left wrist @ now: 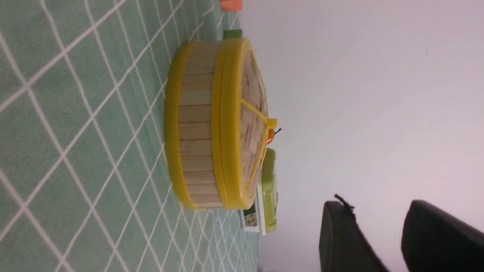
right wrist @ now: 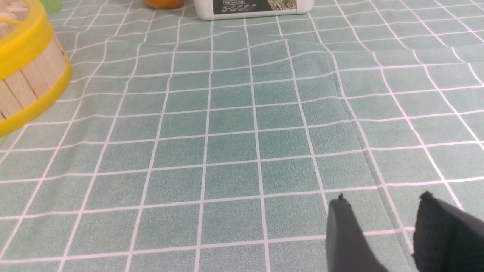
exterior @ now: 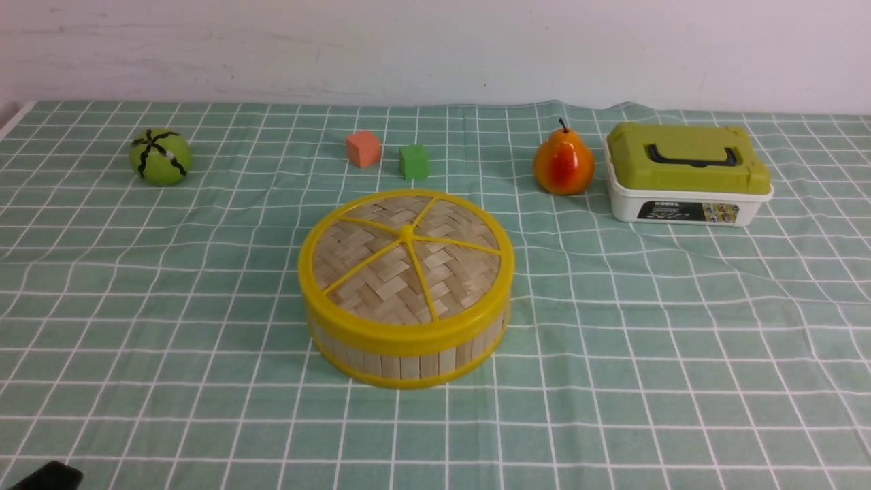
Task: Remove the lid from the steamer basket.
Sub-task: Use the left arm to lift the lid of the steamer, then use the left arm to place the steamer lid on the table
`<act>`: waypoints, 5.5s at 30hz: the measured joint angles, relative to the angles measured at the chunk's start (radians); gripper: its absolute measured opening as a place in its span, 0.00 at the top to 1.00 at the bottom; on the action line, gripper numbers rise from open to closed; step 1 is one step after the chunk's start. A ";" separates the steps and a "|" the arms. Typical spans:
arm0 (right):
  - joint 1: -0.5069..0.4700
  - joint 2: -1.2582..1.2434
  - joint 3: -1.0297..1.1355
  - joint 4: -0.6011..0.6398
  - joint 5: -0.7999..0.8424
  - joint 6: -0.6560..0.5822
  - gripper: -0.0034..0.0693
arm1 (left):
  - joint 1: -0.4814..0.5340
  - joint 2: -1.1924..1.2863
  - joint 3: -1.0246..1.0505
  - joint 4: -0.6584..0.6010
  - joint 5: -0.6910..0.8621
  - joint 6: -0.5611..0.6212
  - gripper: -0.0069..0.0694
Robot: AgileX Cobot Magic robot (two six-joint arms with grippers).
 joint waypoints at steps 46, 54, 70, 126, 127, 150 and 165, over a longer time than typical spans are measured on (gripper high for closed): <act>0.000 0.000 0.000 0.000 0.000 0.000 0.62 | -0.249 1.716 -1.665 0.561 0.950 0.343 0.93; 0.000 0.000 0.000 0.000 0.000 0.000 0.62 | -0.386 1.949 -1.947 0.850 1.001 0.267 0.85; 0.000 0.000 0.000 0.000 0.000 0.000 0.62 | -0.419 2.197 -2.105 1.040 0.962 0.267 0.50; 0.000 0.000 0.000 0.000 0.000 0.000 0.62 | -0.419 2.202 -2.114 0.994 0.980 0.267 0.76; 0.000 0.000 0.000 0.000 0.000 0.000 0.62 | -0.419 2.193 -2.113 0.992 0.983 0.267 0.76; 0.000 0.000 0.000 0.000 0.000 0.000 0.62 | -0.220 1.854 -1.845 1.064 1.110 0.290 0.76; 0.000 0.000 0.000 0.000 0.000 0.000 0.62 | -0.048 1.827 -1.460 0.998 0.871 0.219 0.76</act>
